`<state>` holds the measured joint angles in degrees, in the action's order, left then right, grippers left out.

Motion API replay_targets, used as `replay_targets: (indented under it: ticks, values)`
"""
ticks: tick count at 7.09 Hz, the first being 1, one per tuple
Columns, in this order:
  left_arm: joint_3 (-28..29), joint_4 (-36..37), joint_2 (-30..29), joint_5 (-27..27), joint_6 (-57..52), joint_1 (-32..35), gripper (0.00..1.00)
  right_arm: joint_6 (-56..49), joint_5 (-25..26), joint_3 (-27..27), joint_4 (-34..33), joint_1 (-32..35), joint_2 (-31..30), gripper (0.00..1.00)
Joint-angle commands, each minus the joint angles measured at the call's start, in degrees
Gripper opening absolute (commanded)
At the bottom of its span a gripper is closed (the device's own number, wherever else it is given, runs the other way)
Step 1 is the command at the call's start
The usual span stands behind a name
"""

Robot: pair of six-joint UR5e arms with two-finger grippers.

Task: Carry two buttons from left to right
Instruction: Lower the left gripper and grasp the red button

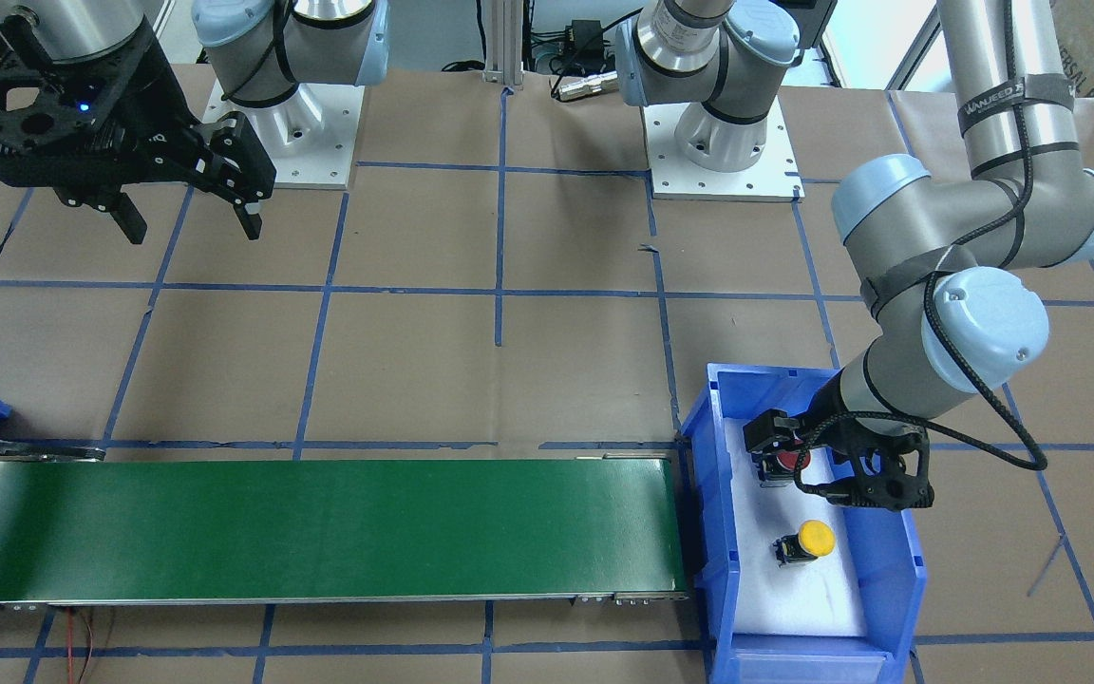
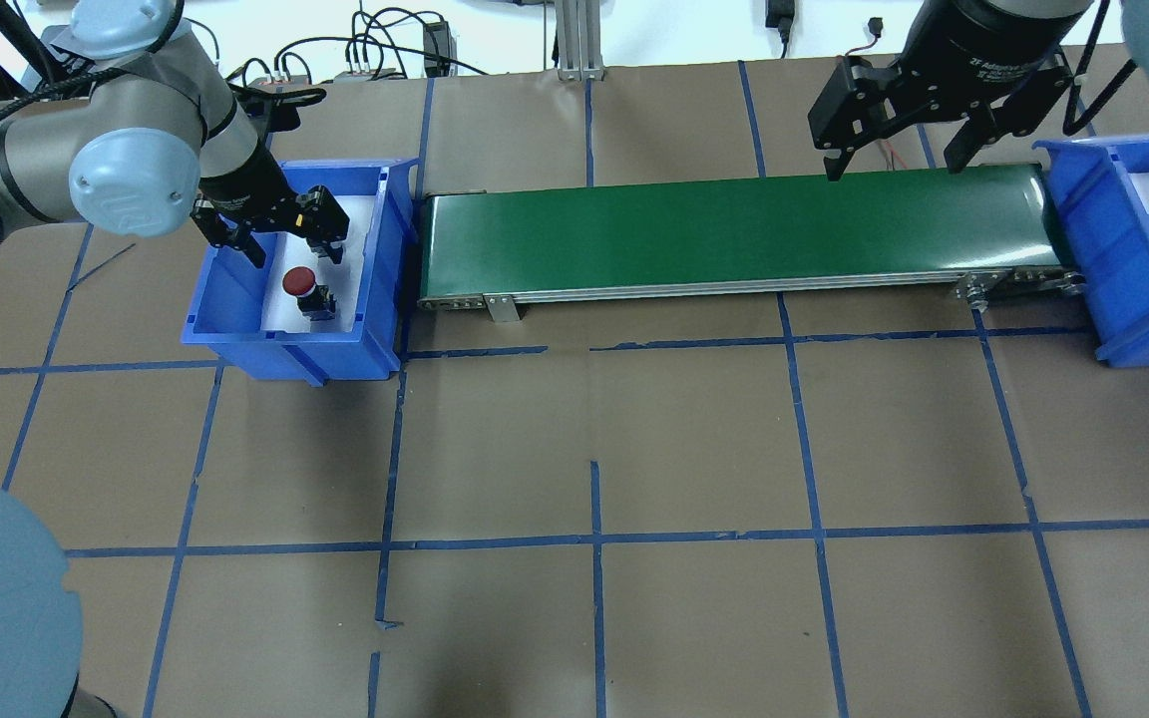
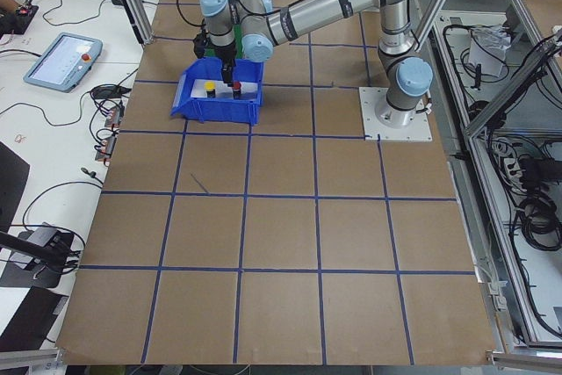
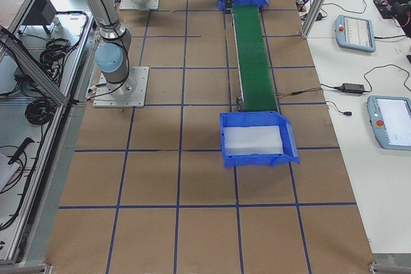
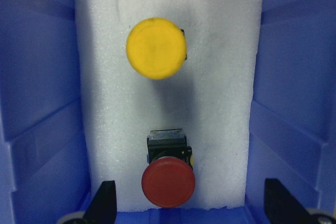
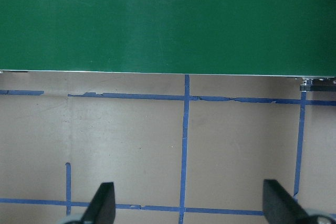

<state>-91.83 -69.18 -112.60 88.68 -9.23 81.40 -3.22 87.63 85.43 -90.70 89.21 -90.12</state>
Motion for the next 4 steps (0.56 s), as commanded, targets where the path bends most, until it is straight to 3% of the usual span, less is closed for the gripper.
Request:
replay_targets:
  ticks: [1, 3, 4]
  values:
    - [-1.2, 1.8, -0.9, 0.0, -0.1, 0.0, 1.0, -0.1, 0.0, 0.1, 0.1, 0.0, -0.1, 1.0]
    - [-2.8, 4.3, -1.7, 0.2, -0.1, 0.0, 0.97, -0.2, 0.0, 0.1, -0.1, 0.1, 0.0, 1.0]
    - [-2.9, 4.4, -2.0, 0.2, -0.2, -0.1, 0.85, -0.2, -0.1, 0.1, -0.1, 0.1, 0.0, 1.0]
